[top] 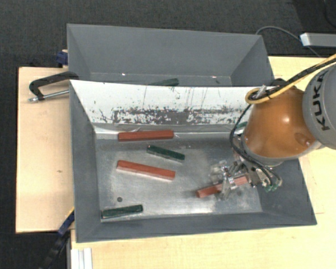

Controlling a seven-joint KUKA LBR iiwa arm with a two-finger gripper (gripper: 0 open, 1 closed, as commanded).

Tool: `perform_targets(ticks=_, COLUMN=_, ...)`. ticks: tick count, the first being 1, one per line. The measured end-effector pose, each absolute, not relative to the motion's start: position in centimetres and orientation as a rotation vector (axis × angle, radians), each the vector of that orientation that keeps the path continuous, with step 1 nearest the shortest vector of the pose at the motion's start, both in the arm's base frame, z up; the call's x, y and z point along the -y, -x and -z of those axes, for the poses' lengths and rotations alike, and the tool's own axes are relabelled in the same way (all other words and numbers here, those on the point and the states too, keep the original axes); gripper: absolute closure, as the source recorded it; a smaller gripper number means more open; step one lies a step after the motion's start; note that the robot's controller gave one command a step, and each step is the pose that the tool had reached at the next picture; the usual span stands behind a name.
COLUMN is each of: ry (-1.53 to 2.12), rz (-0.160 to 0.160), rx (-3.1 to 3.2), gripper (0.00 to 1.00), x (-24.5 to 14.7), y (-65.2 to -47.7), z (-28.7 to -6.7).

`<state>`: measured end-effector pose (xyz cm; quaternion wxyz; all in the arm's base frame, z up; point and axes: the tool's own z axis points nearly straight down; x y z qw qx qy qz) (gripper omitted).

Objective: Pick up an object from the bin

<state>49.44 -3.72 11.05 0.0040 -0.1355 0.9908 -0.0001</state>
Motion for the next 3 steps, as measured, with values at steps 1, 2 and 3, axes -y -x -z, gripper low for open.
perform_targets(ticks=1, ry=0.424, rz=0.0, rx=-3.106, gripper=1.0, x=3.7, y=-49.5, z=-11.1)
perform_targets(ticks=2, ry=0.425, rz=-0.002, rx=-3.111, gripper=1.0, x=3.7, y=-49.4, z=-11.6)
perform_targets(ticks=3, ry=0.425, rz=-0.002, rx=-3.111, gripper=1.0, x=3.6, y=-49.4, z=-13.0)
